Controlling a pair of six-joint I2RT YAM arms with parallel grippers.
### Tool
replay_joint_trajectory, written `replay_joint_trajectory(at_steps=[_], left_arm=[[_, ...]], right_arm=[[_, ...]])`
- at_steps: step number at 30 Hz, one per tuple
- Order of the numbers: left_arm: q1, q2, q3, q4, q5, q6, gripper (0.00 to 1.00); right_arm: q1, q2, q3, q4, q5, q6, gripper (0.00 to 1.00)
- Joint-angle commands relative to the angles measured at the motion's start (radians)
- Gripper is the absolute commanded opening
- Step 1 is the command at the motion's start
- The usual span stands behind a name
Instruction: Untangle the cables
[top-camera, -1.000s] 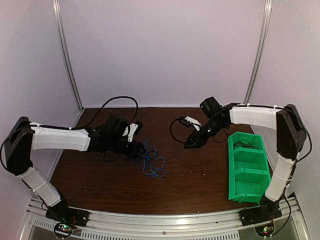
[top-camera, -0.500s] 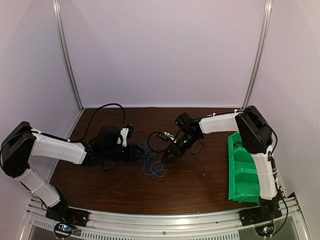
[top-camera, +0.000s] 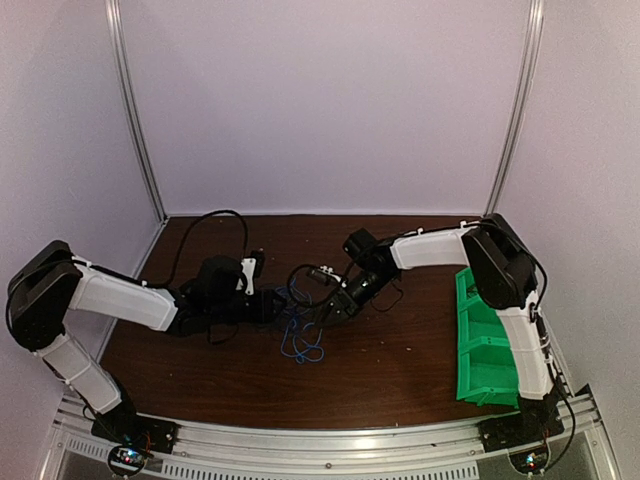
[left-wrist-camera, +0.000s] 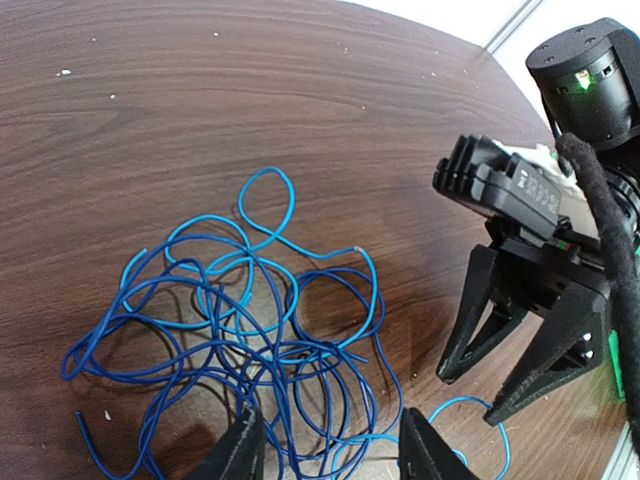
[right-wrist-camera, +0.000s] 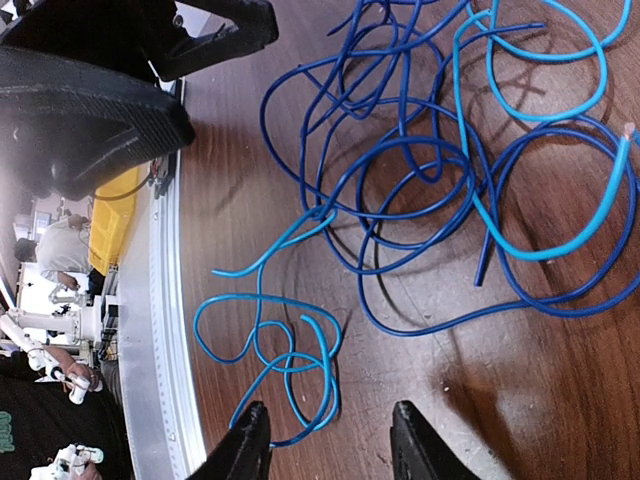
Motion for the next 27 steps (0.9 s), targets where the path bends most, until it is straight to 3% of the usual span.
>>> replay_joint_trajectory(at_steps=[1, 11, 16, 21, 24, 27], left_arm=[[0.007, -0.003, 0.001, 0.029, -0.033, 0.014, 0.47], [0.007, -0.019, -0.006, 0.022, -0.046, 0.005, 0.47], [0.007, -0.028, -0.007, 0.017, -0.05, -0.001, 0.46], [0.007, -0.059, -0.013, 0.01, -0.054, 0.01, 0.46], [0.007, -0.08, -0.041, 0.088, -0.005, 0.084, 0.45], [-0.001, -0.108, -0.067, 0.226, 0.189, 0.205, 0.36]], right_arm=[[0.016, -0.008, -0.003, -0.039, -0.002, -0.022, 0.44], [0.042, 0.043, 0.017, -0.055, -0.138, -0.022, 0.4], [0.049, 0.064, 0.047, -0.041, -0.112, 0.004, 0.18], [0.044, 0.01, 0.057, -0.086, -0.026, -0.073, 0.0], [0.041, -0.079, 0.087, -0.162, 0.03, -0.165, 0.0], [0.033, -0.172, 0.161, -0.26, 0.075, -0.217, 0.0]])
